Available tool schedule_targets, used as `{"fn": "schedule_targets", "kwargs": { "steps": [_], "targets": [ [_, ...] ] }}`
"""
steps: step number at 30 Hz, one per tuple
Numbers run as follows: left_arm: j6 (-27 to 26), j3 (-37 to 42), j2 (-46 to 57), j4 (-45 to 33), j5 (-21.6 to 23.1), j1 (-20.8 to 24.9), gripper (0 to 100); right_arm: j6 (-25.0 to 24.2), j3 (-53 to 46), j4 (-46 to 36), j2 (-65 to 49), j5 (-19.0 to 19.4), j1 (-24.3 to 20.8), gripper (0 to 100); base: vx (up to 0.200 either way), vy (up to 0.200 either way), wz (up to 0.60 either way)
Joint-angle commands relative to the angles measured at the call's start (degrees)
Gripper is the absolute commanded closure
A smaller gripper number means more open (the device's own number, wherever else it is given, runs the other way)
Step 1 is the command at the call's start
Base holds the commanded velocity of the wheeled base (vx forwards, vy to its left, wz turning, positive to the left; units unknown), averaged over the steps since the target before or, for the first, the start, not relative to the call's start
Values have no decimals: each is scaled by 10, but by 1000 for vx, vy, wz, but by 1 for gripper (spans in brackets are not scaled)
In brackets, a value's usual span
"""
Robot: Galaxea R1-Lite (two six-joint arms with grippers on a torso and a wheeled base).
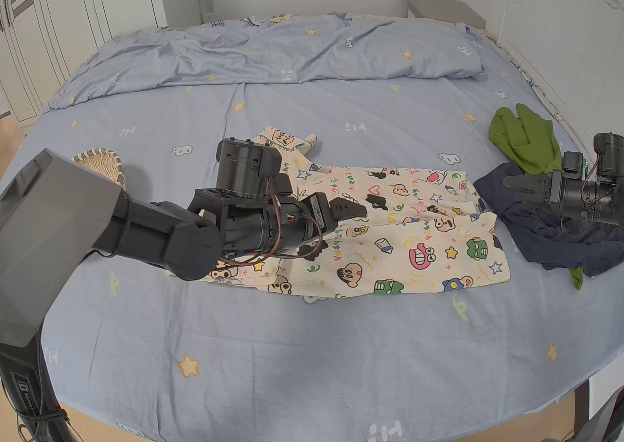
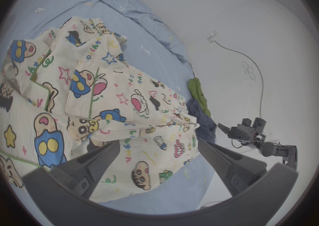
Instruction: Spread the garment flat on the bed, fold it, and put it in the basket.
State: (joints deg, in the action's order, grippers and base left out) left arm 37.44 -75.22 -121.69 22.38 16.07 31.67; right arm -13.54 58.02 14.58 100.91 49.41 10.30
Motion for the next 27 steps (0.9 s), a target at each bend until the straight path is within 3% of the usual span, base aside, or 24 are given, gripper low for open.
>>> {"fn": "schedule_targets", "kwargs": {
  "steps": [1, 6, 12, 15, 16, 17, 18, 20, 24, 27],
  "targets": [
    [0, 18, 36, 1, 7, 1, 0, 0, 0, 0, -1, 1, 1, 0, 0, 0, 0],
    [3, 39, 39, -1, 7, -2, 0, 0, -1, -1, -2, 1, 0, 0, 0, 0, 0],
    [88, 122, 109, 1, 31, -45, 0, -8, -44, -1, -54, 2, -11, 0, 0, 0, 0],
    [120, 176, 160, 4, 88, -91, 0, -20, -77, -2, -90, 6, -9, 0, 0, 0, 0],
    [122, 207, 179, 6, 135, -122, 0, -30, -98, -2, -107, 7, -8, 0, 0, 0, 0],
    [122, 207, 179, 6, 135, -122, 0, -30, -98, -2, -107, 7, -8, 0, 0, 0, 0],
    [117, 258, 195, 7, 209, -160, 0, -42, -130, -1, -128, 9, -8, 0, 0, 0, 0],
    [111, 314, 216, 14, 254, -177, 0, -46, -157, 0, -143, 8, -8, 0, 0, 0, 0],
    [88, 410, 254, 53, 266, -189, 0, -46, -190, -1, -156, 8, -9, 0, 0, 0, 0],
    [76, 474, 231, 135, 264, -210, 0, -46, -207, 0, -160, 8, -12, 0, 0, 0, 0]
  ]
}}
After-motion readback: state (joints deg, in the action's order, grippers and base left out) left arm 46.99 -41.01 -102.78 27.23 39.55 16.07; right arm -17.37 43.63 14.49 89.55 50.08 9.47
